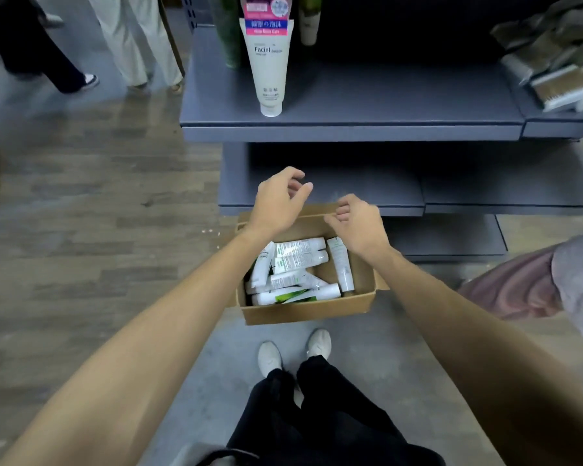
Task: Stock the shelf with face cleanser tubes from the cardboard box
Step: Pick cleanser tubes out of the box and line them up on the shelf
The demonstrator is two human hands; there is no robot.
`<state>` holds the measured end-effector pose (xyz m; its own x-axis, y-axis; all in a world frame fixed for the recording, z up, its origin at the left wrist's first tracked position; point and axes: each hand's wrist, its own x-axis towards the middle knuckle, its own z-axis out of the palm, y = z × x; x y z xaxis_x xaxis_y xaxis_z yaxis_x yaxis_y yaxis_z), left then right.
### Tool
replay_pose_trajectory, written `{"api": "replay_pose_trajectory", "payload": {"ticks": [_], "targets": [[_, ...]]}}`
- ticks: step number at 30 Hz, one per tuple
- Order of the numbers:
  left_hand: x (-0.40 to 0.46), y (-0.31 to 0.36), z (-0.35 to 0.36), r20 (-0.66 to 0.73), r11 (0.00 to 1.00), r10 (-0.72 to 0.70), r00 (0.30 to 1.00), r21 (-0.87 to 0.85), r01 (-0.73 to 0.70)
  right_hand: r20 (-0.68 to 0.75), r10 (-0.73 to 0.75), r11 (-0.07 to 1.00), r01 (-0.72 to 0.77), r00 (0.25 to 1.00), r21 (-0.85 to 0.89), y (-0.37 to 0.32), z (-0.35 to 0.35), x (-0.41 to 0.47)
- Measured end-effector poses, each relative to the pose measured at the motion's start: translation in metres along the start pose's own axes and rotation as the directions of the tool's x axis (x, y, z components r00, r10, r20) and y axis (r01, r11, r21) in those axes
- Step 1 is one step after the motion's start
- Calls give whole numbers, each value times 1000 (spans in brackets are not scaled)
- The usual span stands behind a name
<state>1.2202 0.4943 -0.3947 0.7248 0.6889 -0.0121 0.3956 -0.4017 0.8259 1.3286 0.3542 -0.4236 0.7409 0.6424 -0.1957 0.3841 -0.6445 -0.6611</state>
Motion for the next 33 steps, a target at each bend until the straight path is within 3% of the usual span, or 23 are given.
{"api": "replay_pose_trajectory", "payload": {"ticks": [12, 17, 21, 28, 33], "targets": [[-22, -66, 33, 112, 972, -226, 968, 98, 215, 169, 156, 988, -153, 973, -30, 68, 49, 1], [-40, -105, 39, 197, 914, -345, 918, 293, 281, 251, 194, 981, -191, 948, -37, 84, 72, -4], [-54, -127, 47, 208, 877, -416, 885, 348, 331, 295, 207, 977, -213, 933, -12, 90, 89, -8], [-67, -149, 62, 239, 785, -453, 859, 563, 258, 331, 180, 984, -171, 926, -58, 98, 106, -16], [-71, -153, 72, 246, 609, -440, 864, 788, 86, 363, 179, 984, -160, 914, -84, 101, 108, -19]]}}
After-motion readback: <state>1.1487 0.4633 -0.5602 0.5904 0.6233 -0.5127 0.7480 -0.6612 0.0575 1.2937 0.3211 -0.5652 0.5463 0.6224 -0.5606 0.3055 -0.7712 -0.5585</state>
